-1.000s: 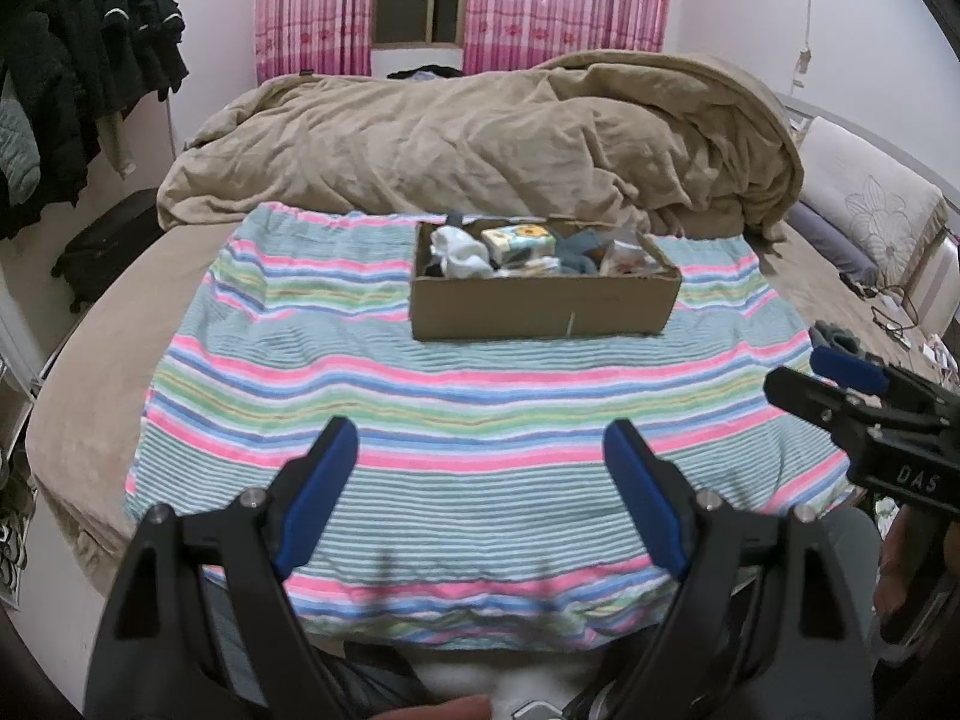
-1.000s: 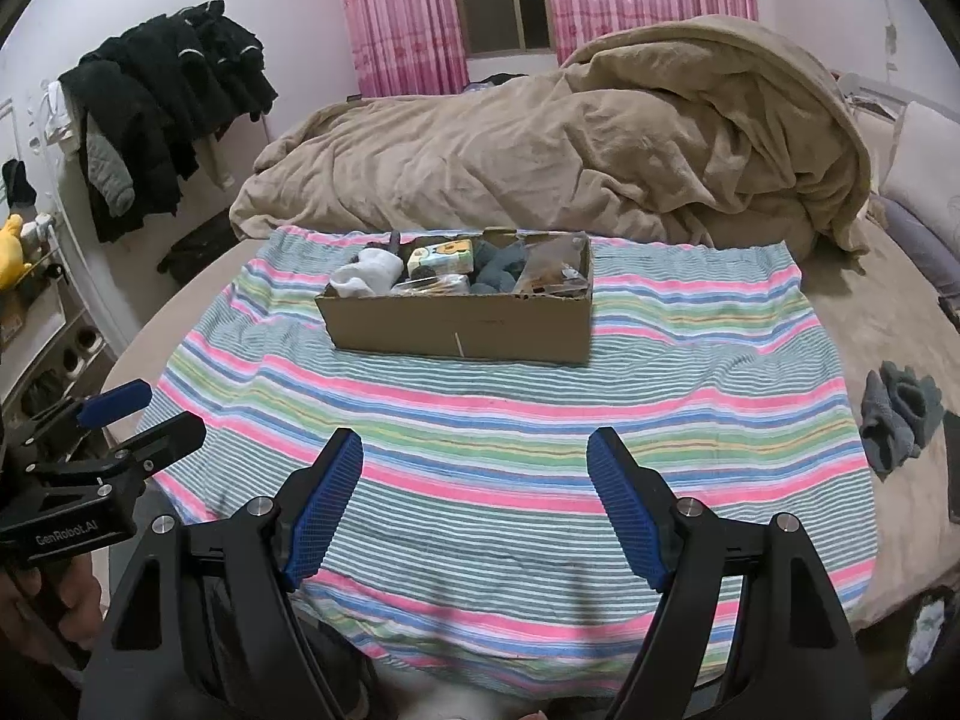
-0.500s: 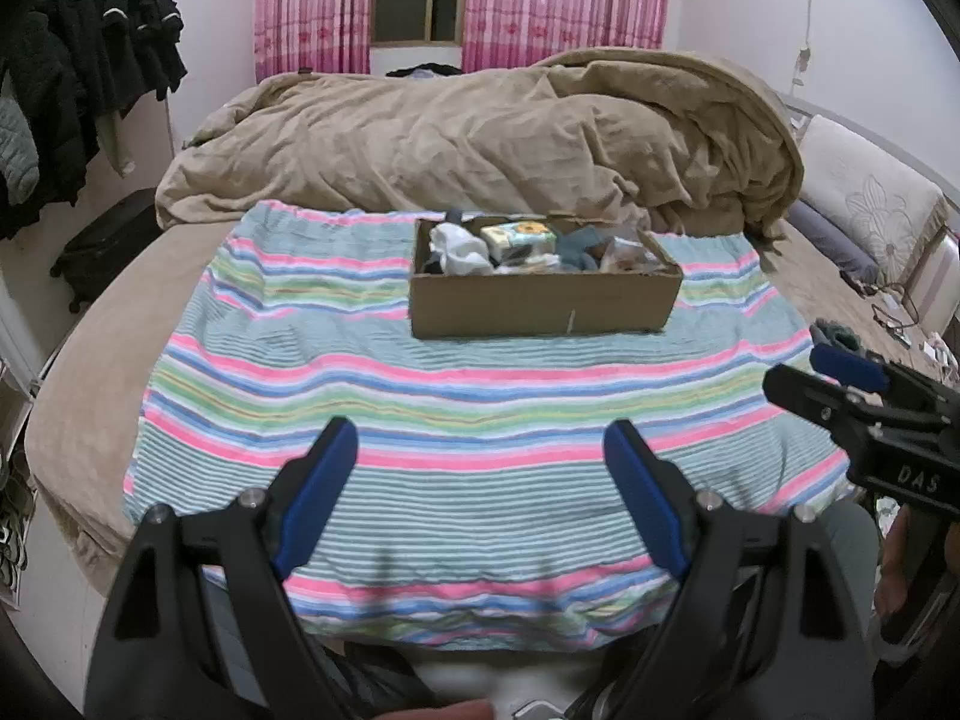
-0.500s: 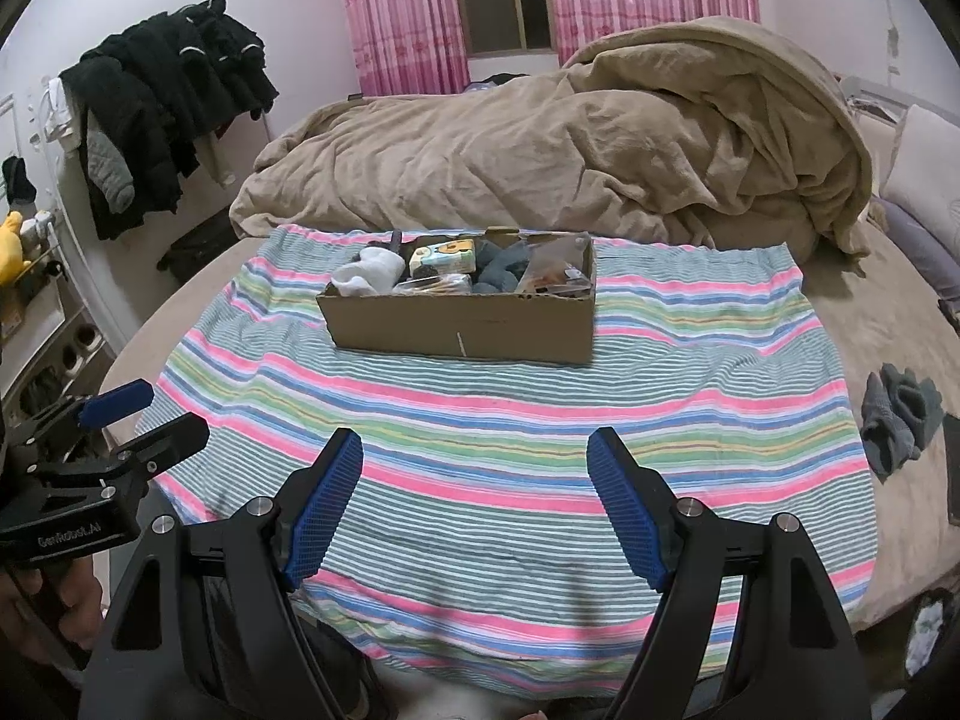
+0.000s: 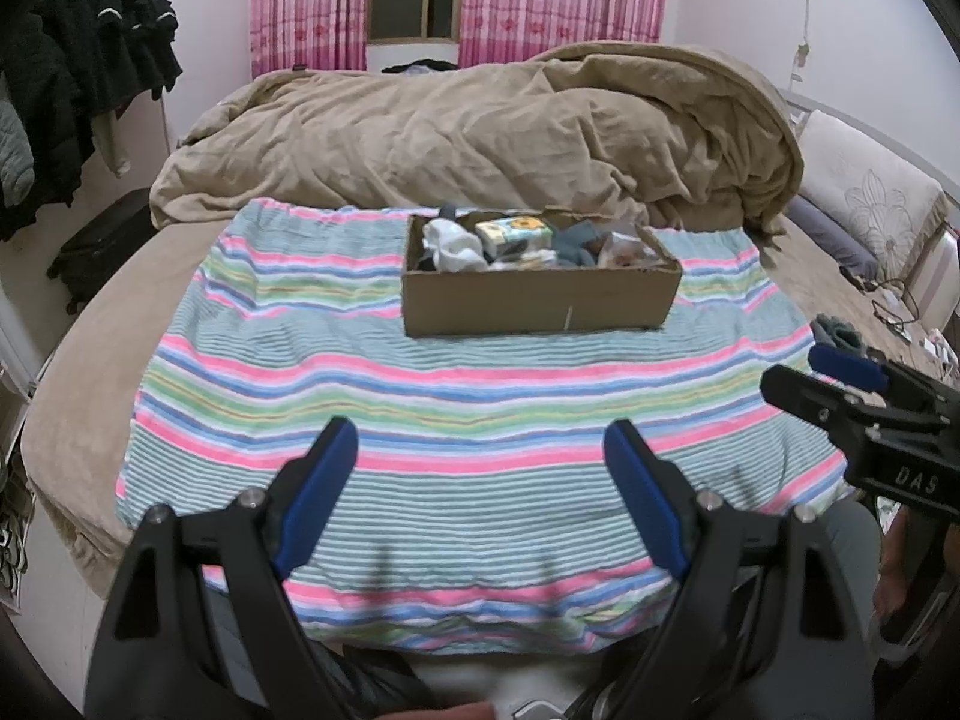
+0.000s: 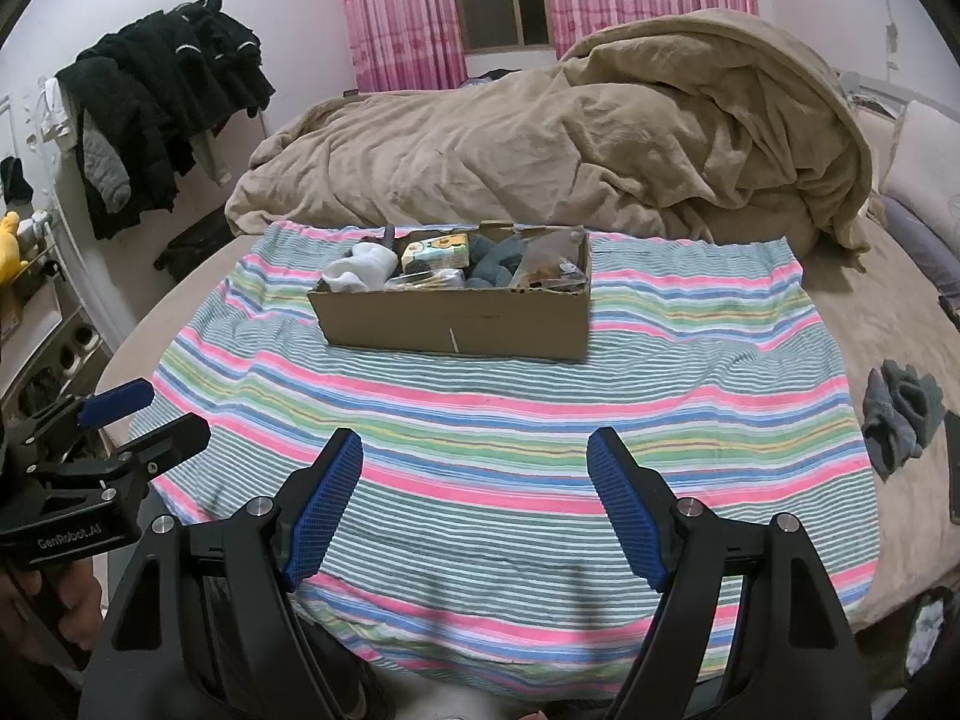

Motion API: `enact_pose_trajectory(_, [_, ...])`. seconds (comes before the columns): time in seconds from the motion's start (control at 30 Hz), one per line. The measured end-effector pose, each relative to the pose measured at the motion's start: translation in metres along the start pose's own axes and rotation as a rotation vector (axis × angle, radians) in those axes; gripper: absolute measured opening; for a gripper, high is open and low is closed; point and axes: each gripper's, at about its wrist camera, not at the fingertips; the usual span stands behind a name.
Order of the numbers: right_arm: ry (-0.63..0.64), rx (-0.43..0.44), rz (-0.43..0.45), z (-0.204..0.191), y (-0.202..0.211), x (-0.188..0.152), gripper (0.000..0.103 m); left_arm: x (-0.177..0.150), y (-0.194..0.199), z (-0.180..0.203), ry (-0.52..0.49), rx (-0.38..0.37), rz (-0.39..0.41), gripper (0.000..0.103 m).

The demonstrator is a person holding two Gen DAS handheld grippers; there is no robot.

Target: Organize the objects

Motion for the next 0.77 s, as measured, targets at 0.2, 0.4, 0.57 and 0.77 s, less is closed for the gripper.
enact_pose_trajectory(0.2, [0.005, 0.002, -0.005, 0.000, -0.004, 0.000, 0.080, 0.001, -0.003, 0.000, -0.002, -0.002, -0.005, 0.085])
enact_pose_trajectory(0.4, [0.001, -0.002, -0.011, 0.002, -0.008, 0.002, 0.080, 0.003, -0.010, -0.002, 0.005, -0.005, -0.014, 0.085])
enact_pose_trajectory(0.57, [-0.002, 0.002, -0.019, 0.003, -0.014, 0.002, 0.080, 0.006, -0.015, -0.001, -0.003, -0.004, -0.018, 0.085])
enact_pose_trajectory(0.77, [0.005, 0.017, -0.022, 0.000, -0.020, 0.004, 0.080, 0.007, -0.027, -0.004, -0.012, -0.007, -0.015, 0.085])
Point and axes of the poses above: each gripper's, at about its wrist camera, not at the fingertips, and y roughly against the way its jaws point, z to its right, x to its top, and after that the axes turned 1 degree about -x, right-handed
